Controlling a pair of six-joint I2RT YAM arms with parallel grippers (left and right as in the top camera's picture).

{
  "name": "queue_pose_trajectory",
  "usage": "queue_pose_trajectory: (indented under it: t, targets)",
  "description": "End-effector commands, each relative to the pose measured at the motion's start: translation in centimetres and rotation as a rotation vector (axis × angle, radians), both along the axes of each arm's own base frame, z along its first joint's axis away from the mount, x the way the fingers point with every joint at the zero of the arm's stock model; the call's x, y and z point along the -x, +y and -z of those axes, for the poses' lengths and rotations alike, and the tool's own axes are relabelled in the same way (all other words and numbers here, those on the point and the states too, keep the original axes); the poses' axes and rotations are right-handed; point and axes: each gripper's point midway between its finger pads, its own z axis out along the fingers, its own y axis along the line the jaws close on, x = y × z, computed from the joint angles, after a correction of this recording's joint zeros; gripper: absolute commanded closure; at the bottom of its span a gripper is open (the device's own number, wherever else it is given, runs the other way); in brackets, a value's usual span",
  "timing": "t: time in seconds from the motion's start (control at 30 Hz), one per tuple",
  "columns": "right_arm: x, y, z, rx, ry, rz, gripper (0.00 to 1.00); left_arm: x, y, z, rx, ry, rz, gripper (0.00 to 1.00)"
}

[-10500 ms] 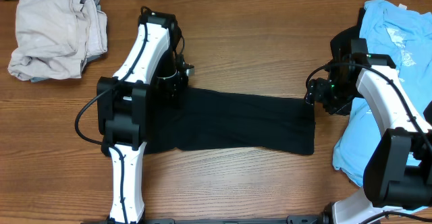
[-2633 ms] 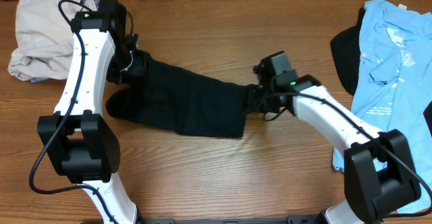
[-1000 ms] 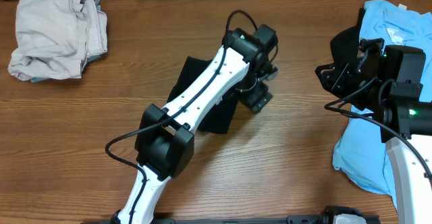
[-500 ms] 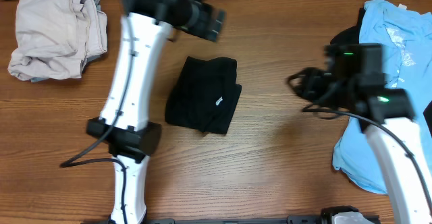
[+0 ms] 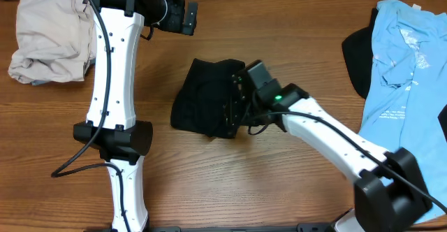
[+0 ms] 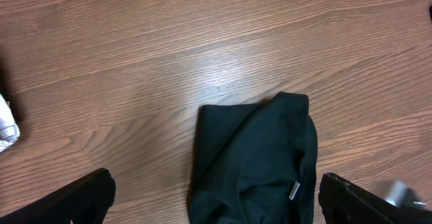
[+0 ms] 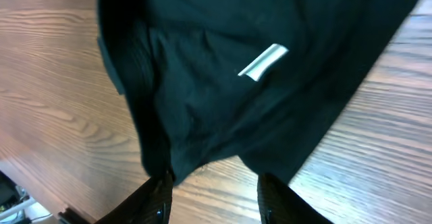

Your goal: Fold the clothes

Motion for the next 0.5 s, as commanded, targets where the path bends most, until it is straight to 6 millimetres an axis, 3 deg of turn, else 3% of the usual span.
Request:
queue_pose_trajectory:
  t: [0.0, 0.2, 0.27, 0.3, 0.4, 0.47]
  targets:
    - [0.0, 0.9, 1.5, 0.016, 0.012, 0.006, 0.56, 0.0, 0.2, -0.3, 0.004, -0.004, -0.016, 0.0]
    - [0.2, 2.1, 2.7, 0.018, 0.013, -0.02, 0.57, 0.1, 0.2, 0.0, 0.002, 0.004, -0.017, 0.0]
    - [0.3, 2.2, 2.8, 0.019, 0.014, -0.022, 0.66, 0.0, 0.2, 0.1, 0.001, 0.008, -0.017, 0.0]
    - [0.2, 2.2, 2.8, 0.018, 0.012, -0.022, 0.77, 0.1, 0.2, 0.2, 0.001, 0.012, -0.016, 0.0]
    - [0.2, 1.9, 2.9, 0.031, 0.011, -0.017, 0.96, 0.1, 0.3, 0.3, -0.007, 0.016, -0.019, 0.0]
    - [0.5, 1.4, 3.1, 0.048, 0.034, -0.008, 0.96, 0.3, 0.4, 0.4, -0.009, 0.021, -0.019, 0.0]
